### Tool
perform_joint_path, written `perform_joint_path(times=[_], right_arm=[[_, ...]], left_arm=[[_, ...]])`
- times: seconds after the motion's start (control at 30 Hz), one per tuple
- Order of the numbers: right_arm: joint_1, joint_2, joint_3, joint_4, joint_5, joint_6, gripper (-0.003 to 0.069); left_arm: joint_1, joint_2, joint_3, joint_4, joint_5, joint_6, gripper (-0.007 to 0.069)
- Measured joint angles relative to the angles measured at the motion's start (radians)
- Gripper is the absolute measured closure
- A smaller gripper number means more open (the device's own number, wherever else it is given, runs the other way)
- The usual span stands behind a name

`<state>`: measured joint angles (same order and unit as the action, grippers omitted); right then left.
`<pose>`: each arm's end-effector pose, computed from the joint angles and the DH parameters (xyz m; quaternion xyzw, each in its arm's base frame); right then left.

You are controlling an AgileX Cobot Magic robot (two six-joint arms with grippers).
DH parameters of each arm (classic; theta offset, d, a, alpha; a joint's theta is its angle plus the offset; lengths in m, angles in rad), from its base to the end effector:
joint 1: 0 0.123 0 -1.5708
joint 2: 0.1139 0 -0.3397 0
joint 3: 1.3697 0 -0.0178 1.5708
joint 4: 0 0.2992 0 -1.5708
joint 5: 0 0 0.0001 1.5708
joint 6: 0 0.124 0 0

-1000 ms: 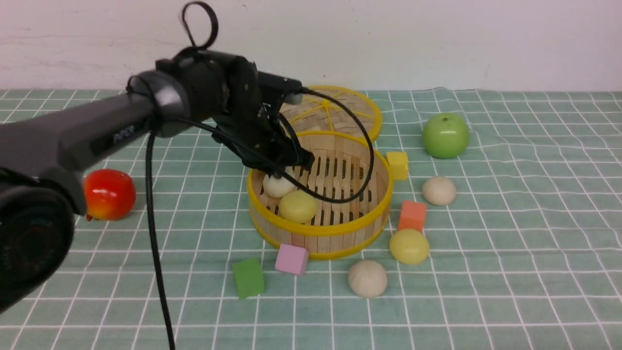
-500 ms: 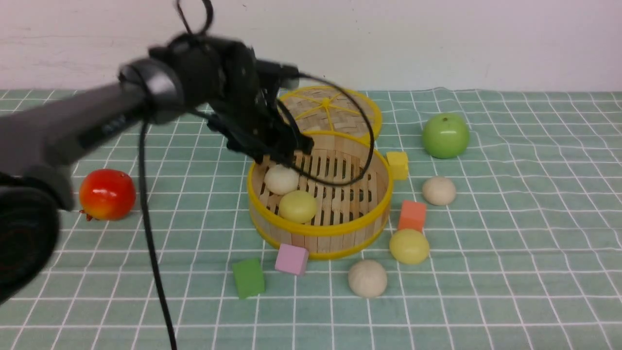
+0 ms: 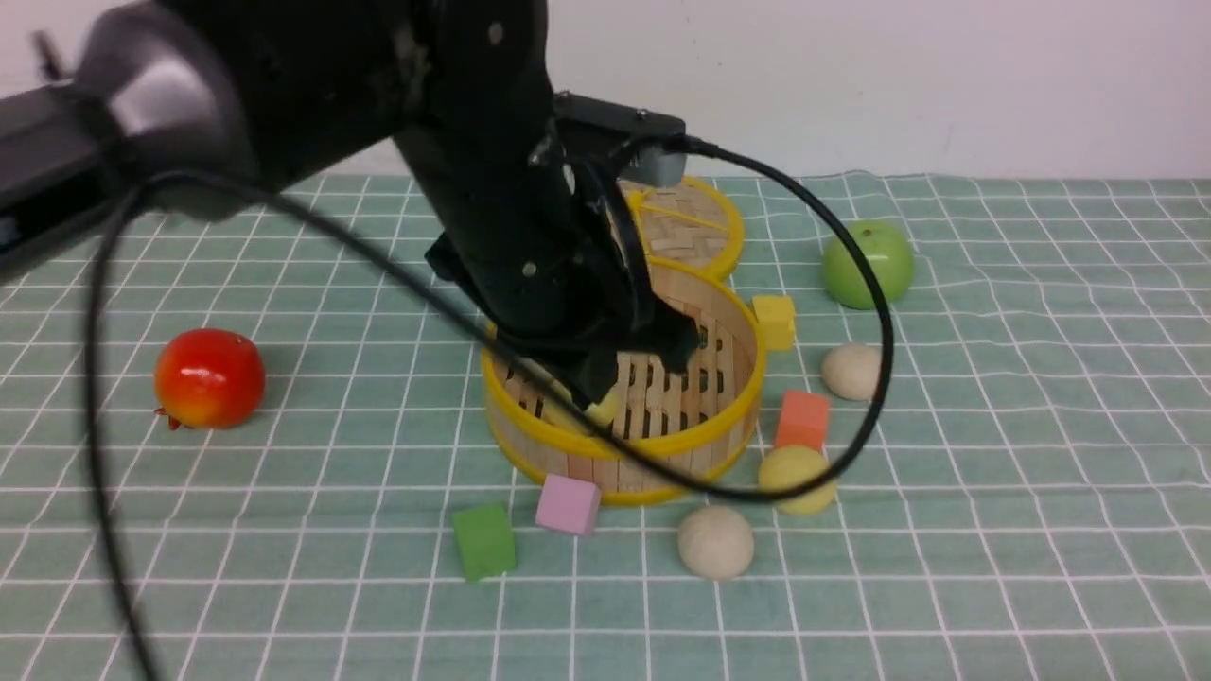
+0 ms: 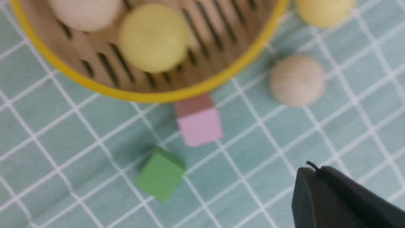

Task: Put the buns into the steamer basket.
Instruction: Use the right arm to grab a steamed stuffed bun

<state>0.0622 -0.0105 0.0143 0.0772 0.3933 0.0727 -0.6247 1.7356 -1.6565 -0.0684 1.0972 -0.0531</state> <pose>0.0765 0.0084 0.1630 0.0243 0.8070 0.0726 0.5855 0.3605 -0.2692 0.3601 0.2661 0.9334 -0.1106 0.2138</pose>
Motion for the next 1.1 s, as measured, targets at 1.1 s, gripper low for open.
perform_joint_path(times=[1.1], right_arm=[[0.0, 0.0, 0.011, 0.108, -0.099, 0.077, 0.0419]], left_arm=[[-0.048, -1.304, 1.39, -0.213, -1.055, 0.009, 0.0638]])
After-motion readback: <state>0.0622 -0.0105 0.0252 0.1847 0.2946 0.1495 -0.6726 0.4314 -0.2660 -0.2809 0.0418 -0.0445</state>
